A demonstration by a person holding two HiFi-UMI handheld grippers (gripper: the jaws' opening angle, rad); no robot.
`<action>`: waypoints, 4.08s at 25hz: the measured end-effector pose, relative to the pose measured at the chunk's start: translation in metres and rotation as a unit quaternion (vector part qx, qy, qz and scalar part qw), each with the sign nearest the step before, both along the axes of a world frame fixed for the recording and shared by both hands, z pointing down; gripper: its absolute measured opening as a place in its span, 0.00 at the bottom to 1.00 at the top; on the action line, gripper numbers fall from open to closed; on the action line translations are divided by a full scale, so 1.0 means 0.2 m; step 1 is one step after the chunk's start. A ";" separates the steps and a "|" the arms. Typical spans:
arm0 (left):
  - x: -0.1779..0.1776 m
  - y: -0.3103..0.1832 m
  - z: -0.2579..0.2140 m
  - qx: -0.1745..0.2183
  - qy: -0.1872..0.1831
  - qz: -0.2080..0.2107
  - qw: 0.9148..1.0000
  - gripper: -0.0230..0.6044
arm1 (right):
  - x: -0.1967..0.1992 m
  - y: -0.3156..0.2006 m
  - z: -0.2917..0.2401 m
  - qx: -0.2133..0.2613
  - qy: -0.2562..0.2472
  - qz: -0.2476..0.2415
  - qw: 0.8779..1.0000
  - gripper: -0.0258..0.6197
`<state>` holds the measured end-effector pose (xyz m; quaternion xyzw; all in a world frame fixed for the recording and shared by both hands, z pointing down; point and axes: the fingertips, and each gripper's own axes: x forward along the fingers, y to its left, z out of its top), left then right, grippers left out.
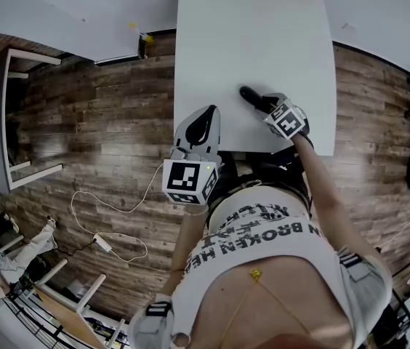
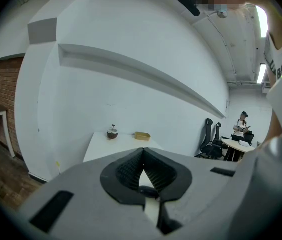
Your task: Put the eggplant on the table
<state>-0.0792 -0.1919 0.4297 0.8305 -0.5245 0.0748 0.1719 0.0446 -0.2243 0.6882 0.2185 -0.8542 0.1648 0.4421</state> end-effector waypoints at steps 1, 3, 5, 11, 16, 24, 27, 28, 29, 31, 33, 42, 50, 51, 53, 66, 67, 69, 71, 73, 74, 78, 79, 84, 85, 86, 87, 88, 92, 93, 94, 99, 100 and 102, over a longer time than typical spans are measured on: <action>0.00 0.00 0.00 0.000 0.000 0.000 1.000 0.05 | 0.00 0.00 0.00 0.000 0.000 0.000 1.000 0.30; 0.00 0.00 0.00 -0.001 -0.001 0.000 1.000 0.05 | 0.00 0.00 0.00 -0.001 0.000 0.000 1.000 0.30; 0.00 0.01 0.00 -0.001 0.000 0.000 1.000 0.05 | 0.00 0.00 0.00 -0.001 0.001 0.000 1.000 0.30; 0.00 0.01 0.00 0.000 0.000 0.001 1.000 0.05 | 0.00 0.01 -0.01 -0.002 0.000 0.001 1.000 0.30; 0.00 0.02 -0.01 0.000 0.000 0.001 1.000 0.05 | 0.00 0.01 -0.01 -0.005 -0.001 0.002 1.000 0.30; 0.01 0.02 -0.01 0.001 0.001 0.002 1.000 0.05 | 0.00 0.04 -0.01 -0.016 0.003 0.001 1.000 0.33; 0.02 0.03 -0.02 0.001 0.001 0.002 1.000 0.05 | 0.00 0.04 -0.01 -0.017 0.003 -0.002 1.000 0.35; 0.02 0.03 -0.02 0.001 0.001 0.002 1.000 0.05 | 0.00 0.04 -0.01 -0.018 0.003 -0.003 1.000 0.36; 0.02 0.03 -0.02 0.001 0.001 0.003 1.000 0.05 | 0.00 0.04 -0.01 -0.017 0.002 -0.003 1.000 0.36; 0.02 0.04 -0.01 0.001 0.001 0.003 1.000 0.05 | 0.00 0.04 -0.01 -0.016 0.002 -0.004 1.000 0.38; 0.02 0.03 -0.01 0.001 0.001 0.004 1.000 0.05 | 0.00 0.03 -0.02 -0.013 0.002 -0.003 1.000 0.39; 0.03 0.04 -0.02 0.003 0.002 0.006 1.000 0.05 | 0.00 0.04 -0.03 -0.012 0.001 -0.012 1.000 0.41; 0.02 0.05 -0.02 0.005 0.001 0.005 1.000 0.05 | 0.00 0.04 -0.07 -0.005 -0.004 -0.014 1.000 0.41; 0.02 0.05 -0.02 0.005 0.001 0.006 1.000 0.05 | 0.00 0.04 -0.08 -0.003 -0.006 -0.014 1.000 0.41; 0.03 0.05 -0.02 0.005 0.000 0.007 1.000 0.05 | 0.00 0.03 -0.11 0.002 -0.010 -0.016 1.000 0.42; 0.09 0.00 0.00 0.005 -0.002 0.031 1.000 0.05 | -0.03 -0.01 -0.41 0.059 -0.049 -0.028 0.997 0.25; 0.09 0.00 0.01 0.004 -0.002 0.033 0.999 0.05 | -0.02 -0.01 -0.43 0.065 -0.052 -0.027 0.996 0.21; 0.12 -0.01 0.01 0.004 -0.002 0.038 0.999 0.05 | -0.01 -0.01 -0.49 0.076 -0.064 -0.022 0.995 0.12; 0.15 -0.01 0.00 0.005 -0.002 0.044 0.999 0.05 | 0.00 -0.01 -0.55 0.087 -0.081 -0.016 0.993 0.07; 0.17 -0.03 0.00 0.005 -0.002 0.050 0.999 0.05 | 0.01 0.00 -0.62 0.094 -0.093 -0.014 0.991 0.06; 0.18 -0.04 0.00 0.005 -0.002 0.054 0.999 0.05 | 0.00 -0.01 -0.65 0.097 -0.099 -0.014 0.990 0.06; 0.22 -0.08 -0.01 0.005 0.003 0.066 0.998 0.05 | -0.02 -0.02 -0.80 0.121 -0.135 -0.012 0.983 0.05; 0.23 -0.09 -0.01 0.006 0.005 0.068 0.998 0.05 | -0.03 -0.02 -0.83 0.128 -0.142 -0.012 0.981 0.05; 0.31 -0.05 -0.07 0.022 0.010 0.077 0.997 0.05 | -0.02 0.05 -1.06 0.169 -0.188 -0.007 0.967 0.05; 0.33 -0.05 -0.09 0.026 0.010 0.080 0.996 0.05 | -0.02 0.07 -1.10 0.177 -0.198 -0.003 0.964 0.05; 0.34 -0.04 -0.10 0.031 0.010 0.082 0.996 0.05 | -0.01 0.07 -1.15 0.185 -0.209 0.002 0.960 0.05; 0.36 -0.05 -0.12 0.035 0.011 0.084 0.996 0.05 | -0.01 0.08 -1.20 0.192 -0.221 0.008 0.956 0.05; 0.36 -0.05 -0.14 0.040 0.013 0.086 0.995 0.05 | -0.01 0.08 -1.25 0.200 -0.234 0.013 0.951 0.05; 0.39 -0.06 -0.23 0.061 0.018 0.092 0.994 0.05 | 0.01 0.09 -1.46 0.240 -0.281 0.029 0.929 0.05; 0.40 -0.06 -0.26 0.068 0.020 0.092 0.993 0.05 | 0.01 0.09 -1.51 0.250 -0.290 0.033 0.923 0.05; 0.40 -0.06 -0.30 0.076 0.023 0.092 0.993 0.05 | 0.02 0.10 -1.56 0.260 -0.298 0.036 0.918 0.05; 0.44 -0.07 -0.44 0.108 0.034 0.101 0.988 0.05 | 0.06 0.11 -1.76 0.292 -0.332 0.055 0.895 0.05; 0.44 -0.07 -0.46 0.113 0.037 0.103 0.988 0.05 | 0.07 0.11 -1.79 0.298 -0.336 0.057 0.892 0.05; 0.46 -0.06 -0.51 0.123 0.040 0.106 0.986 0.05 | 0.09 0.12 -1.84 0.310 -0.340 0.057 0.886 0.05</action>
